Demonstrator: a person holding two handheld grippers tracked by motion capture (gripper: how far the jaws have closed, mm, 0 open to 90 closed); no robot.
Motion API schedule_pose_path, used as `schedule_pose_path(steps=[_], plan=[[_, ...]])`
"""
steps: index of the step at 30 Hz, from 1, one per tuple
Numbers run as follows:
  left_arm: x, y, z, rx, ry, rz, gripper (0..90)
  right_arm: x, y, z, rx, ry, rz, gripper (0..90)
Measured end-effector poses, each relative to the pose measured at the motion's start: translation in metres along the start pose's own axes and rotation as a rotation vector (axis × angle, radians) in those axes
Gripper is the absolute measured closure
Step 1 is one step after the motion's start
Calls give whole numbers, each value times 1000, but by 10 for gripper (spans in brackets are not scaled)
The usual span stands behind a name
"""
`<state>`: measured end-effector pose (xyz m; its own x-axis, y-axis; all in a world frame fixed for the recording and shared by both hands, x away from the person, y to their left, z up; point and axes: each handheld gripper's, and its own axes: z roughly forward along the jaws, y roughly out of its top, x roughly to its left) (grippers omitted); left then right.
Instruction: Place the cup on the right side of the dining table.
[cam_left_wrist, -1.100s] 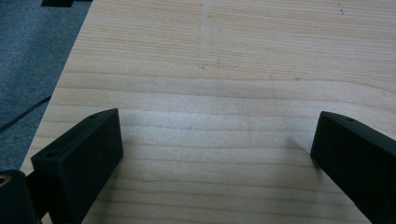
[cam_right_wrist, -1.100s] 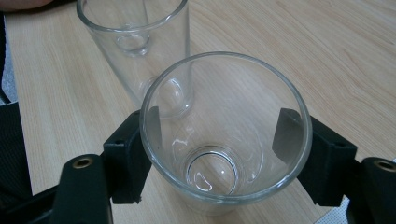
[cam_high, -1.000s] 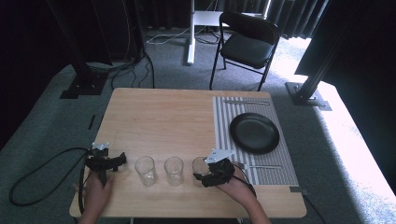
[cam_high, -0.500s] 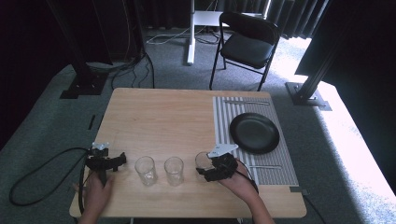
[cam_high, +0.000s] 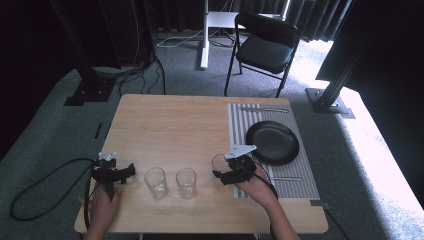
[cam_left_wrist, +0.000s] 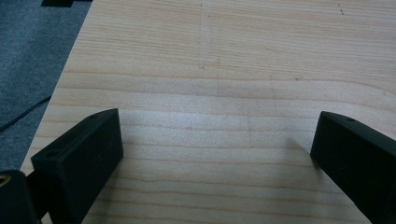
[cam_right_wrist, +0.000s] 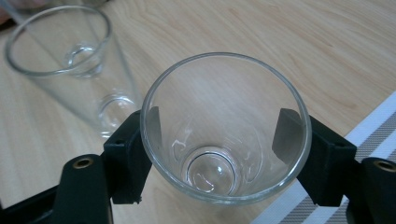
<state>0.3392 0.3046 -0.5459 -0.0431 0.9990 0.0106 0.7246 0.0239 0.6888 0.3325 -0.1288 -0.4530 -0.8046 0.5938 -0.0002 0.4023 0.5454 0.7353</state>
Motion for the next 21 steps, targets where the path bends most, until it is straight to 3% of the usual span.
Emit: schedule_pose_path(steps=[21], plan=[[0, 0, 0, -4, 1, -3, 26, -48, 21, 10, 25, -95, 57, 285]])
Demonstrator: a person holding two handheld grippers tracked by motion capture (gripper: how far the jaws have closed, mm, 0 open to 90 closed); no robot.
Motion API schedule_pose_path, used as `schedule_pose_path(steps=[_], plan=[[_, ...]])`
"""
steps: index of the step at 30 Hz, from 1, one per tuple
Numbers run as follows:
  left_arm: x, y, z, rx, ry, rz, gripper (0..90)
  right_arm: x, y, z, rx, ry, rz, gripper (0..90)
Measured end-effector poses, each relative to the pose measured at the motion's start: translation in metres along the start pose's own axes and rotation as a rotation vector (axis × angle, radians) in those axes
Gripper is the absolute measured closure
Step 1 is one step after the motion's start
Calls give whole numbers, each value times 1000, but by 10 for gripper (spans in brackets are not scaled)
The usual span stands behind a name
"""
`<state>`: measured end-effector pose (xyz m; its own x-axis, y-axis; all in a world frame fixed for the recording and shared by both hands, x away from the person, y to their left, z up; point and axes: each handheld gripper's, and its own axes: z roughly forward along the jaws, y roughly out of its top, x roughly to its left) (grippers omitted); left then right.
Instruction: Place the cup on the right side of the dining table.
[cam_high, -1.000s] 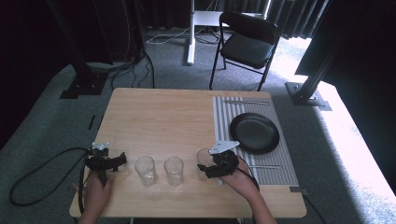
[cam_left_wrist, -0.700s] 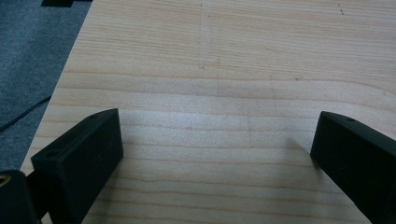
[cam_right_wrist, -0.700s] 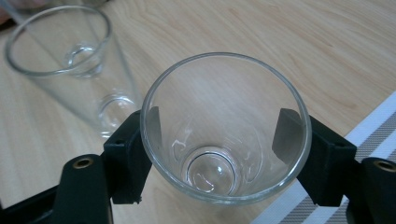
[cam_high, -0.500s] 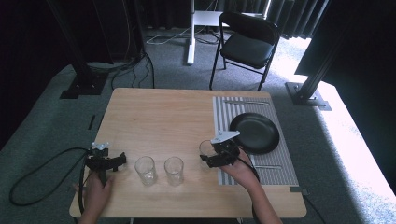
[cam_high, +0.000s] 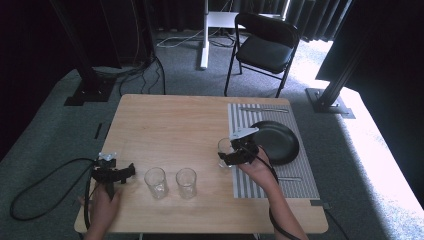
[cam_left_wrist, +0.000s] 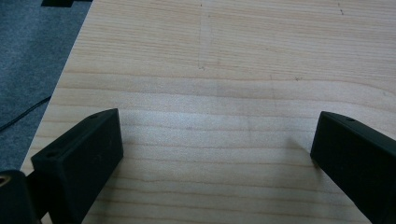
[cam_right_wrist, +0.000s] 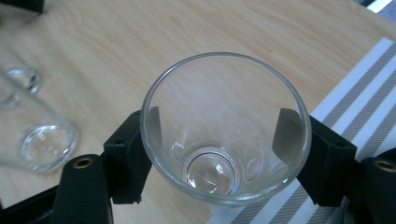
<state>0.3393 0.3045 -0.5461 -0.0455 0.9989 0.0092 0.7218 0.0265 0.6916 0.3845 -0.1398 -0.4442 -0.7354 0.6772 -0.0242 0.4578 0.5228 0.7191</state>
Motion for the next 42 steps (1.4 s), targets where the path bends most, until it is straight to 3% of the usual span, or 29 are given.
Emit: schedule_pose_path(steps=[8, 18, 29, 42], plan=[[0, 0, 0, 3, -1, 3, 26, -24, 8, 8, -7, -51, 59, 286], [0, 0, 0, 3, -1, 2, 26, -46, 21, 21, 6, -100, 99, 285], [0, 0, 0, 3, 0, 2, 26, -82, 49, 27, 3, -211, 173, 286], [0, 0, 0, 2, 3, -1, 26, -110, 57, 42, 15, -290, 245, 286]])
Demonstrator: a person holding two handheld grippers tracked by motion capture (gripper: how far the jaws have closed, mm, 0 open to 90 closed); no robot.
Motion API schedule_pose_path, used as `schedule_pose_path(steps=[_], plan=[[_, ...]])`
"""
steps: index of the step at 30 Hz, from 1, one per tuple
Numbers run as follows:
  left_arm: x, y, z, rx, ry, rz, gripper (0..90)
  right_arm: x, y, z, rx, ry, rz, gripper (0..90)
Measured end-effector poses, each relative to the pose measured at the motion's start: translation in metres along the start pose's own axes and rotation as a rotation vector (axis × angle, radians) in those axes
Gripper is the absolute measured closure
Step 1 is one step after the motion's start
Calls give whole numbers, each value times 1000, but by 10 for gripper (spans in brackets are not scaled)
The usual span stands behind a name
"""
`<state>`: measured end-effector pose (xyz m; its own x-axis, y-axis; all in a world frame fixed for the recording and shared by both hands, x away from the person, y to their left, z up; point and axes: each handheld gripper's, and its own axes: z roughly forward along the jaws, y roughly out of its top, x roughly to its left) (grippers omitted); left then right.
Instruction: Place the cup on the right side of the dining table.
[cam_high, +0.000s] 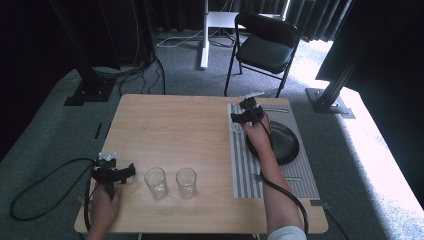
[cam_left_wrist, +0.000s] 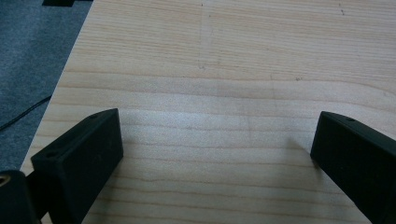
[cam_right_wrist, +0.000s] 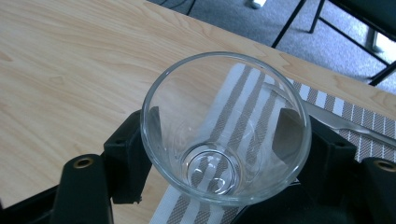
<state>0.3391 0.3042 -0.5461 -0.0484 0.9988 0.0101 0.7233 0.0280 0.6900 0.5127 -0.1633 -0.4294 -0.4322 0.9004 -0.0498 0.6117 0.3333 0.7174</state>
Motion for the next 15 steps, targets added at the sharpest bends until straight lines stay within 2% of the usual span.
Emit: schedule_pose_path(steps=[2, 15], plan=[[0, 0, 0, 1, 0, 0, 26, -4, 3, 7, 7, -25, 12, 286], [0, 0, 0, 0, 0, 0, 26, -19, 13, 37, 35, -71, 85, 286]])
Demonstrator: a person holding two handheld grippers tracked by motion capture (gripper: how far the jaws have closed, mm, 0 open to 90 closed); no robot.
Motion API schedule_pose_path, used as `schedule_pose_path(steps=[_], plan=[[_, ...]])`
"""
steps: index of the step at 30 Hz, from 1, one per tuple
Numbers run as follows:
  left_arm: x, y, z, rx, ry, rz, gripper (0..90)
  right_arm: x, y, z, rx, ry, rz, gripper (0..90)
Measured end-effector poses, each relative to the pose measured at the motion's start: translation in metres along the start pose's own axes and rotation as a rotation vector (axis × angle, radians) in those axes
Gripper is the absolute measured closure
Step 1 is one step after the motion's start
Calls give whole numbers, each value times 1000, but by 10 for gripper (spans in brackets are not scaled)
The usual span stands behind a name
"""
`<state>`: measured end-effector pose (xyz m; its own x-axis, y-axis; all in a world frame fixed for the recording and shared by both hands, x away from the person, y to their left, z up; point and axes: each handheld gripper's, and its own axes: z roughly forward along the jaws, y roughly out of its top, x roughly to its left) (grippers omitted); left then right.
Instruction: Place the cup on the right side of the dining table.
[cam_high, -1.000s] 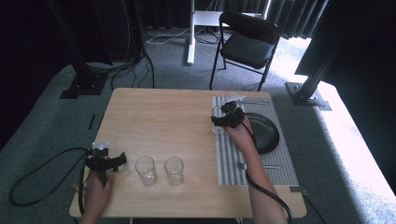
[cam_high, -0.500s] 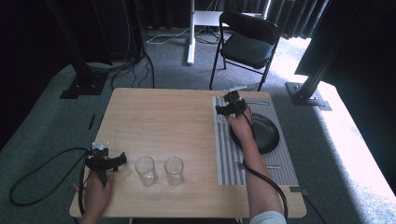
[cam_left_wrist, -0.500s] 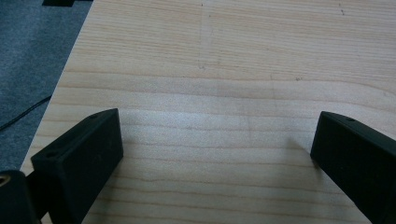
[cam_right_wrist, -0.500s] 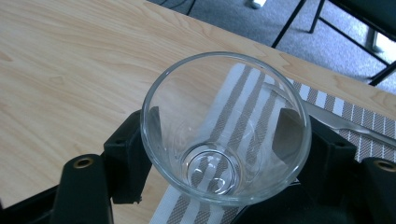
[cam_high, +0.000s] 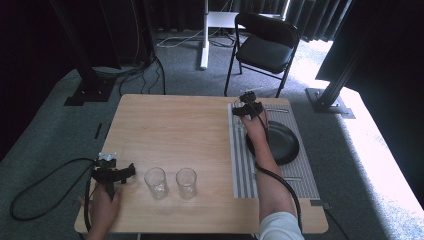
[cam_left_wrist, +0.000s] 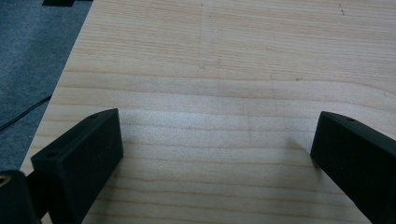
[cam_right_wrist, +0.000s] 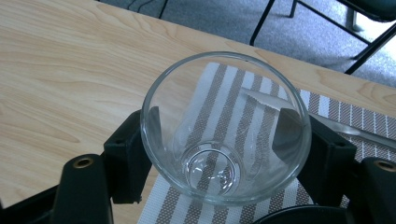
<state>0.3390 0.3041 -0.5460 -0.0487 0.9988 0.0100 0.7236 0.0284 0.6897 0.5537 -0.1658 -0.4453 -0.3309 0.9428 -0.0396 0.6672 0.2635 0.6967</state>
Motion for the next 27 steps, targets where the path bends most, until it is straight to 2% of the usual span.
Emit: schedule_pose_path(steps=[7, 14, 21, 23, 27], plan=[[0, 0, 0, 0, 0, 0, 26, -7, 1, 9, 15, -8, 10, 285], [0, 0, 0, 0, 1, -2, 26, -9, -2, 19, 39, -11, 20, 285], [0, 0, 0, 0, 1, -1, 26, -10, -4, 19, 32, -5, 35, 284], [0, 0, 0, 0, 1, -1, 26, -14, -6, 18, 36, 13, 83, 279], [0, 0, 0, 0, 1, -1, 26, -16, -9, 16, 40, 30, 96, 247]])
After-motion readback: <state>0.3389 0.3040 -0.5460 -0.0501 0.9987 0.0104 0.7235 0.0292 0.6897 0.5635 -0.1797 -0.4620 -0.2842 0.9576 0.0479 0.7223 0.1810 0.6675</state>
